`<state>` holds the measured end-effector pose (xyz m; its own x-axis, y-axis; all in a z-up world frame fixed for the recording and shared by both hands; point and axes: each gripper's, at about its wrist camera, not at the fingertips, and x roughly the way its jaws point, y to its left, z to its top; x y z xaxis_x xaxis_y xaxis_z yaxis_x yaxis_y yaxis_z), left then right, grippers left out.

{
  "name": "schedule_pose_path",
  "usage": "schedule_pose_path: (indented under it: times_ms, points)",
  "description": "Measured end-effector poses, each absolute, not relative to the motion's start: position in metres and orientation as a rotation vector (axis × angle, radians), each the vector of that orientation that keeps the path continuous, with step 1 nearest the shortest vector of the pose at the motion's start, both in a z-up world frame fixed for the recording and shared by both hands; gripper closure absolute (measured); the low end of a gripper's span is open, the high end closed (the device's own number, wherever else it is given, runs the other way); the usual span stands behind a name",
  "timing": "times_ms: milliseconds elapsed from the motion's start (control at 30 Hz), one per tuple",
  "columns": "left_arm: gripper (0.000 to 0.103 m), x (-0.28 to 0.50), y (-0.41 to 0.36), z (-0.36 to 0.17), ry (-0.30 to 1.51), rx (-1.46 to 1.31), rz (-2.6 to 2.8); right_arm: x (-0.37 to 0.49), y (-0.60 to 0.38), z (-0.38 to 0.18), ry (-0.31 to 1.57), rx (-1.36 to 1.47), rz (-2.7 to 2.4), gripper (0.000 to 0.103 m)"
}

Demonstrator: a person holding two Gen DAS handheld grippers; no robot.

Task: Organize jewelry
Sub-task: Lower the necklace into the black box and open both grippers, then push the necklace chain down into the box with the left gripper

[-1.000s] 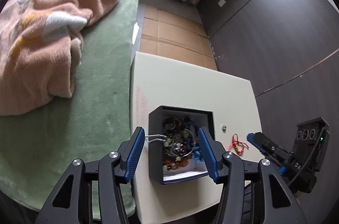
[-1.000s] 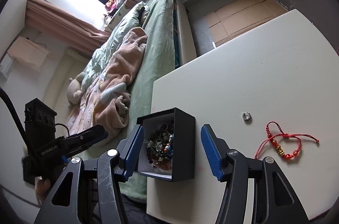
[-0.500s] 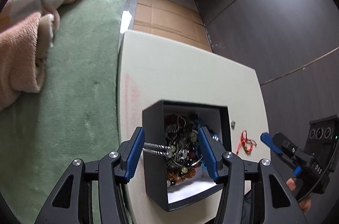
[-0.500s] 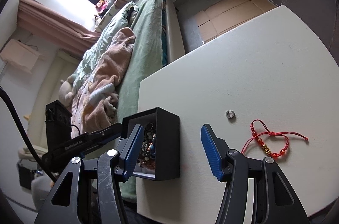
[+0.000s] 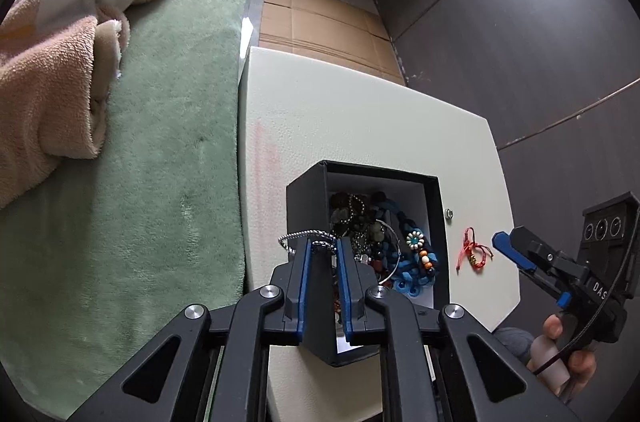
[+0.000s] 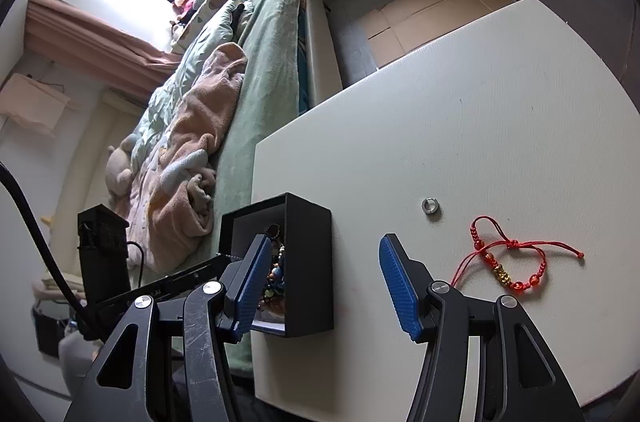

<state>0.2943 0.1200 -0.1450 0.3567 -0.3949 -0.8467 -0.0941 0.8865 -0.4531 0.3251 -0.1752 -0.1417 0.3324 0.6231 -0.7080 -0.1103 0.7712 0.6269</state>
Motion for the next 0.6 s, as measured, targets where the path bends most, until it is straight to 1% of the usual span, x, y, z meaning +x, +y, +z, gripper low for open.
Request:
schedule_pose_path:
  times_ms: [300,600]
  points:
    - [0.09,0.291,0.11,-0.115,1.163,-0.382,-0.182,0.324,-0.183,-0.145,1.154,0.528,0.484,0.046]
    - [0.09,0.288,0.09,-0.067,1.092,-0.33,-0.223,0.324,-0.186,-0.144,1.157,0.531,0.491,0.046]
